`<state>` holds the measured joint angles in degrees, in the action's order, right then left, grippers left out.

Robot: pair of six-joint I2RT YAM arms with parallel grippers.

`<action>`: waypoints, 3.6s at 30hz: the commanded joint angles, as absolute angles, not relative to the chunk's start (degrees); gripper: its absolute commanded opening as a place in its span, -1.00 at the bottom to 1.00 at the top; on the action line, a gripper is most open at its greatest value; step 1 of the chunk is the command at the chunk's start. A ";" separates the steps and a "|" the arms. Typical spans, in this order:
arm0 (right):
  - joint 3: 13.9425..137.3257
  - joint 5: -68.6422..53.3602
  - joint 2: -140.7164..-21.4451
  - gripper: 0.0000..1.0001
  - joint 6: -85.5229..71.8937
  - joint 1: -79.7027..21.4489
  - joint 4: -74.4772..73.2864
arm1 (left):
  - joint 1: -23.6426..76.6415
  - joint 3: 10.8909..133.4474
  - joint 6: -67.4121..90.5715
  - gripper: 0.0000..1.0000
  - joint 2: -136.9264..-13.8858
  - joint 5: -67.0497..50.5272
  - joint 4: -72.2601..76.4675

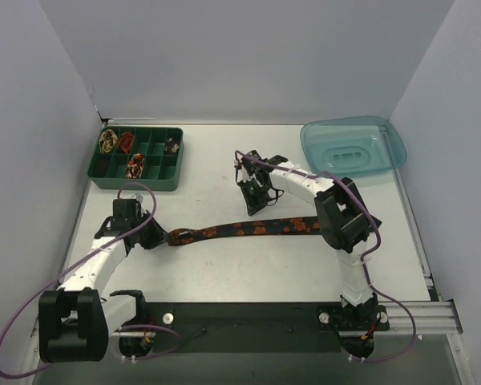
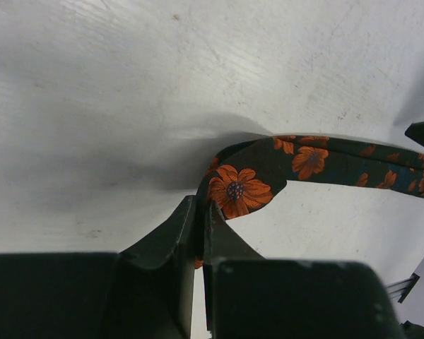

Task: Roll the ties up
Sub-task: Flatten out the tie at the center of the board.

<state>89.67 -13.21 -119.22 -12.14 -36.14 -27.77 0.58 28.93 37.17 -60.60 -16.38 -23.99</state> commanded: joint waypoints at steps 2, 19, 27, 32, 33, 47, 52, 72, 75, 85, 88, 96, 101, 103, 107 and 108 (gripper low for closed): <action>87.11 -14.68 -118.66 -0.91 -10.81 -36.39 -30.76 | -1.58 29.00 35.16 -1.00 -65.30 -18.02 -16.88; 80.25 11.06 -117.77 -0.95 -12.74 -35.69 -36.21 | -1.76 29.44 31.38 -0.90 -70.05 -14.68 -14.85; 80.59 14.42 -116.63 -0.98 -13.62 -34.80 -37.79 | -1.67 34.97 32.43 -0.03 -71.72 -3.88 -22.41; 82.88 11.08 -114.88 -0.97 -12.83 -35.68 -37.79 | -1.76 37.00 32.61 0.57 -67.95 -0.45 -24.07; 83.23 10.81 -114.53 -0.97 -12.83 -36.29 -37.79 | -1.58 37.44 32.43 0.58 -67.33 -0.44 -24.43; 87.01 1.32 -112.06 -0.99 -14.59 -44.12 -34.89 | 8.78 30.51 37.61 -0.09 -65.47 -3.95 -13.11; 87.80 0.53 -112.32 -0.99 -14.94 -46.23 -34.45 | 9.05 28.48 38.58 -0.81 -67.67 -3.43 -10.38; 79.29 2.80 -115.75 -1.00 -15.99 -47.02 -34.36 | 7.82 28.38 37.44 -1.00 -71.37 2.46 -12.74; 77.70 3.25 -116.63 -1.00 -16.78 -44.92 -34.54 | 7.47 29.00 36.21 -1.00 -71.37 2.55 -13.53; 74.97 1.76 -118.30 -1.00 -15.39 -36.92 -34.63 | 6.33 29.88 32.79 -0.98 -70.05 3.69 -15.46; 74.80 0.53 -118.21 -1.00 -14.16 -36.47 -34.63 | 6.33 30.41 31.56 -0.97 -70.40 3.69 -14.94; 78.21 -6.41 -113.47 -1.00 -11.95 -40.69 -35.07 | 6.42 30.85 30.32 -0.62 -65.93 -2.73 -11.16; 81.91 -9.66 -111.01 -1.00 -11.78 -41.84 -35.16 | 6.50 32.34 30.59 -0.30 -60.21 -0.44 -15.46; 84.97 -10.45 -111.88 -1.00 -11.43 -41.92 -35.24 | 6.85 32.96 30.94 -0.31 -58.28 -0.44 -17.05; 91.39 -11.25 -114.96 -1.00 -11.16 -42.54 -35.94 | 9.57 32.79 32.52 -0.44 -57.39 -1.84 -17.93; 92.71 -11.34 -115.57 -1.00 -11.16 -42.71 -36.12 | 11.06 32.44 33.39 -0.46 -57.22 -2.19 -17.23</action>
<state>85.89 -9.78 -114.24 -11.88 -42.41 -33.52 8.01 31.18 31.48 -58.08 -0.75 -16.10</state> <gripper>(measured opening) 0.037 0.291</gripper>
